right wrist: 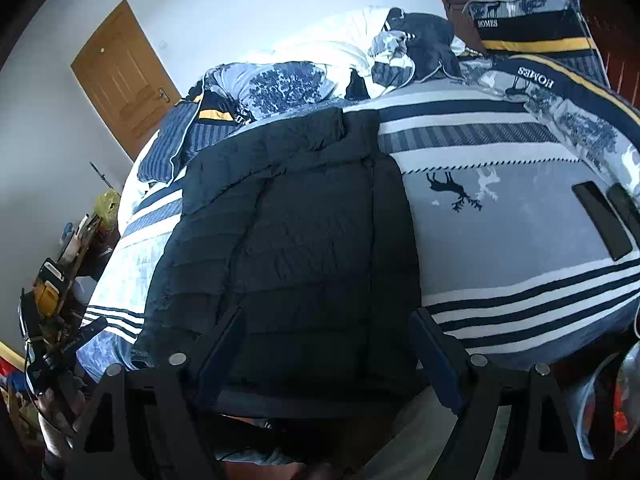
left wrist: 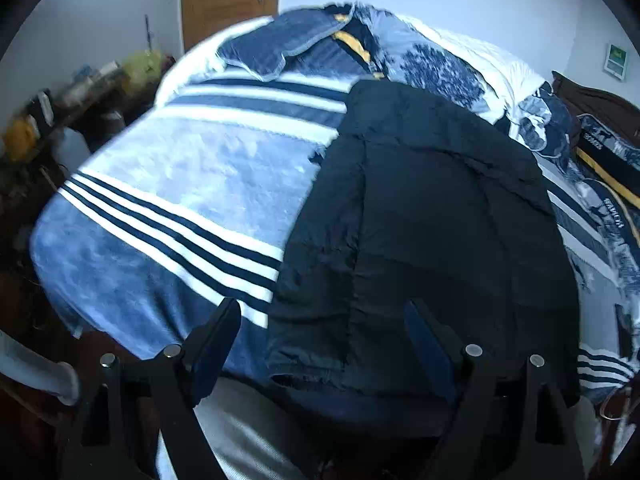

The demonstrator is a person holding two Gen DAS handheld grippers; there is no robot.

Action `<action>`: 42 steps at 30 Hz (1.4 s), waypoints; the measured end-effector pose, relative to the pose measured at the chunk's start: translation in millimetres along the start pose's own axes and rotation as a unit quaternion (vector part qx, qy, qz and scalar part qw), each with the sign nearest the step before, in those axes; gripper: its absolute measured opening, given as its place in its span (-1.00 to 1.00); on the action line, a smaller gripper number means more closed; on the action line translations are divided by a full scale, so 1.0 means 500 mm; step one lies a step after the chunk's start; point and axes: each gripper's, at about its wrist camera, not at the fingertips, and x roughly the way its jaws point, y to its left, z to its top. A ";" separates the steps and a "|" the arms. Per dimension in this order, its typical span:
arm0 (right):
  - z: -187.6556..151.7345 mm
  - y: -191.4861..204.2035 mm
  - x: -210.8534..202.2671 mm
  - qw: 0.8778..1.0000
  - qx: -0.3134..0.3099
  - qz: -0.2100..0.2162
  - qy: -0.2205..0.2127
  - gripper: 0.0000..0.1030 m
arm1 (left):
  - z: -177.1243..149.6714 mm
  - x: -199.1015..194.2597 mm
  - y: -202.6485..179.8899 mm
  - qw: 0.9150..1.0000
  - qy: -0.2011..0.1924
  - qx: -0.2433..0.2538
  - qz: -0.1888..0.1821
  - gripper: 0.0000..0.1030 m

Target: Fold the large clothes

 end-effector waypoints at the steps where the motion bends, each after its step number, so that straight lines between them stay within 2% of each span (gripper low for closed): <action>1: -0.001 -0.002 0.006 1.000 0.001 0.000 0.002 0.66 | 0.002 0.017 0.009 1.000 0.011 -0.008 -0.006 0.63; 7: -0.012 -0.058 0.076 0.999 0.018 0.000 0.030 0.66 | 0.016 0.091 0.036 0.998 0.047 -0.030 -0.015 0.63; 10: -0.021 -0.107 0.123 0.997 0.054 0.002 0.050 0.66 | 0.023 0.120 0.039 0.998 0.056 -0.024 -0.016 0.63; 13: -0.030 -0.146 0.173 0.994 0.082 0.005 0.071 0.66 | 0.029 0.164 0.040 0.997 0.075 -0.013 0.014 0.63; 15: -0.033 -0.159 0.206 0.993 0.086 -0.001 0.083 0.64 | 0.029 0.207 0.041 0.994 0.107 -0.012 0.035 0.63; 18: -0.050 -0.167 0.255 0.991 0.091 -0.007 0.101 0.59 | 0.012 0.273 0.033 0.986 0.165 -0.022 0.033 0.63; 19: -0.055 -0.165 0.270 0.990 0.086 -0.015 0.110 0.54 | 0.006 0.278 0.024 0.986 0.162 -0.018 0.040 0.63; 20: -0.058 -0.159 0.281 0.989 0.077 -0.025 0.120 0.37 | 0.002 0.274 0.014 0.988 0.151 -0.011 0.041 0.63; 21: -0.057 -0.153 0.287 0.989 0.069 -0.029 0.126 0.29 | -0.003 0.271 0.007 0.989 0.146 -0.008 0.031 0.63; 24: -0.062 -0.146 0.309 0.987 0.056 -0.035 0.148 0.29 | -0.019 0.269 0.006 0.989 0.146 -0.027 0.010 0.60; 25: -0.063 -0.149 0.315 0.986 0.054 -0.035 0.152 0.28 | -0.024 0.267 0.008 0.989 0.144 -0.033 0.008 0.56; 26: -0.062 -0.148 0.318 0.986 0.052 -0.035 0.152 0.26 | -0.027 0.262 0.010 0.989 0.142 -0.038 0.007 0.37; 27: -0.062 -0.144 0.319 0.987 0.045 -0.035 0.153 0.13 | -0.030 0.258 0.012 0.989 0.141 -0.041 0.005 0.08; 28: -0.063 -0.140 0.320 0.987 0.039 -0.032 0.155 0.03 | -0.032 0.253 0.014 0.989 0.142 -0.046 -0.006 -0.06; 30: -0.068 -0.129 0.320 0.987 0.025 -0.025 0.156 -0.40 | -0.040 0.241 0.020 0.987 0.144 -0.054 -0.042 -0.72; 31: -0.071 -0.122 0.319 0.987 0.018 -0.020 0.156 -0.49 | -0.044 0.233 0.022 0.986 0.144 -0.052 -0.060 -0.78; 33: -0.074 -0.112 0.313 0.988 0.007 -0.014 0.151 -0.81 | -0.048 0.205 0.021 0.989 0.129 -0.039 -0.054 -0.85; 35: -0.074 -0.104 0.296 0.990 0.004 -0.009 0.140 -0.88 | -0.048 0.160 0.037 0.991 0.106 -0.050 -0.067 -0.87; 38: -0.072 -0.112 0.237 0.994 0.028 0.020 0.108 -0.92 | -0.040 0.086 0.078 0.987 0.078 -0.080 -0.113 -0.89; 42: -0.085 -0.124 0.126 0.995 0.052 0.054 0.072 -0.93 | -0.042 0.003 0.095 0.987 0.061 -0.054 -0.136 -0.91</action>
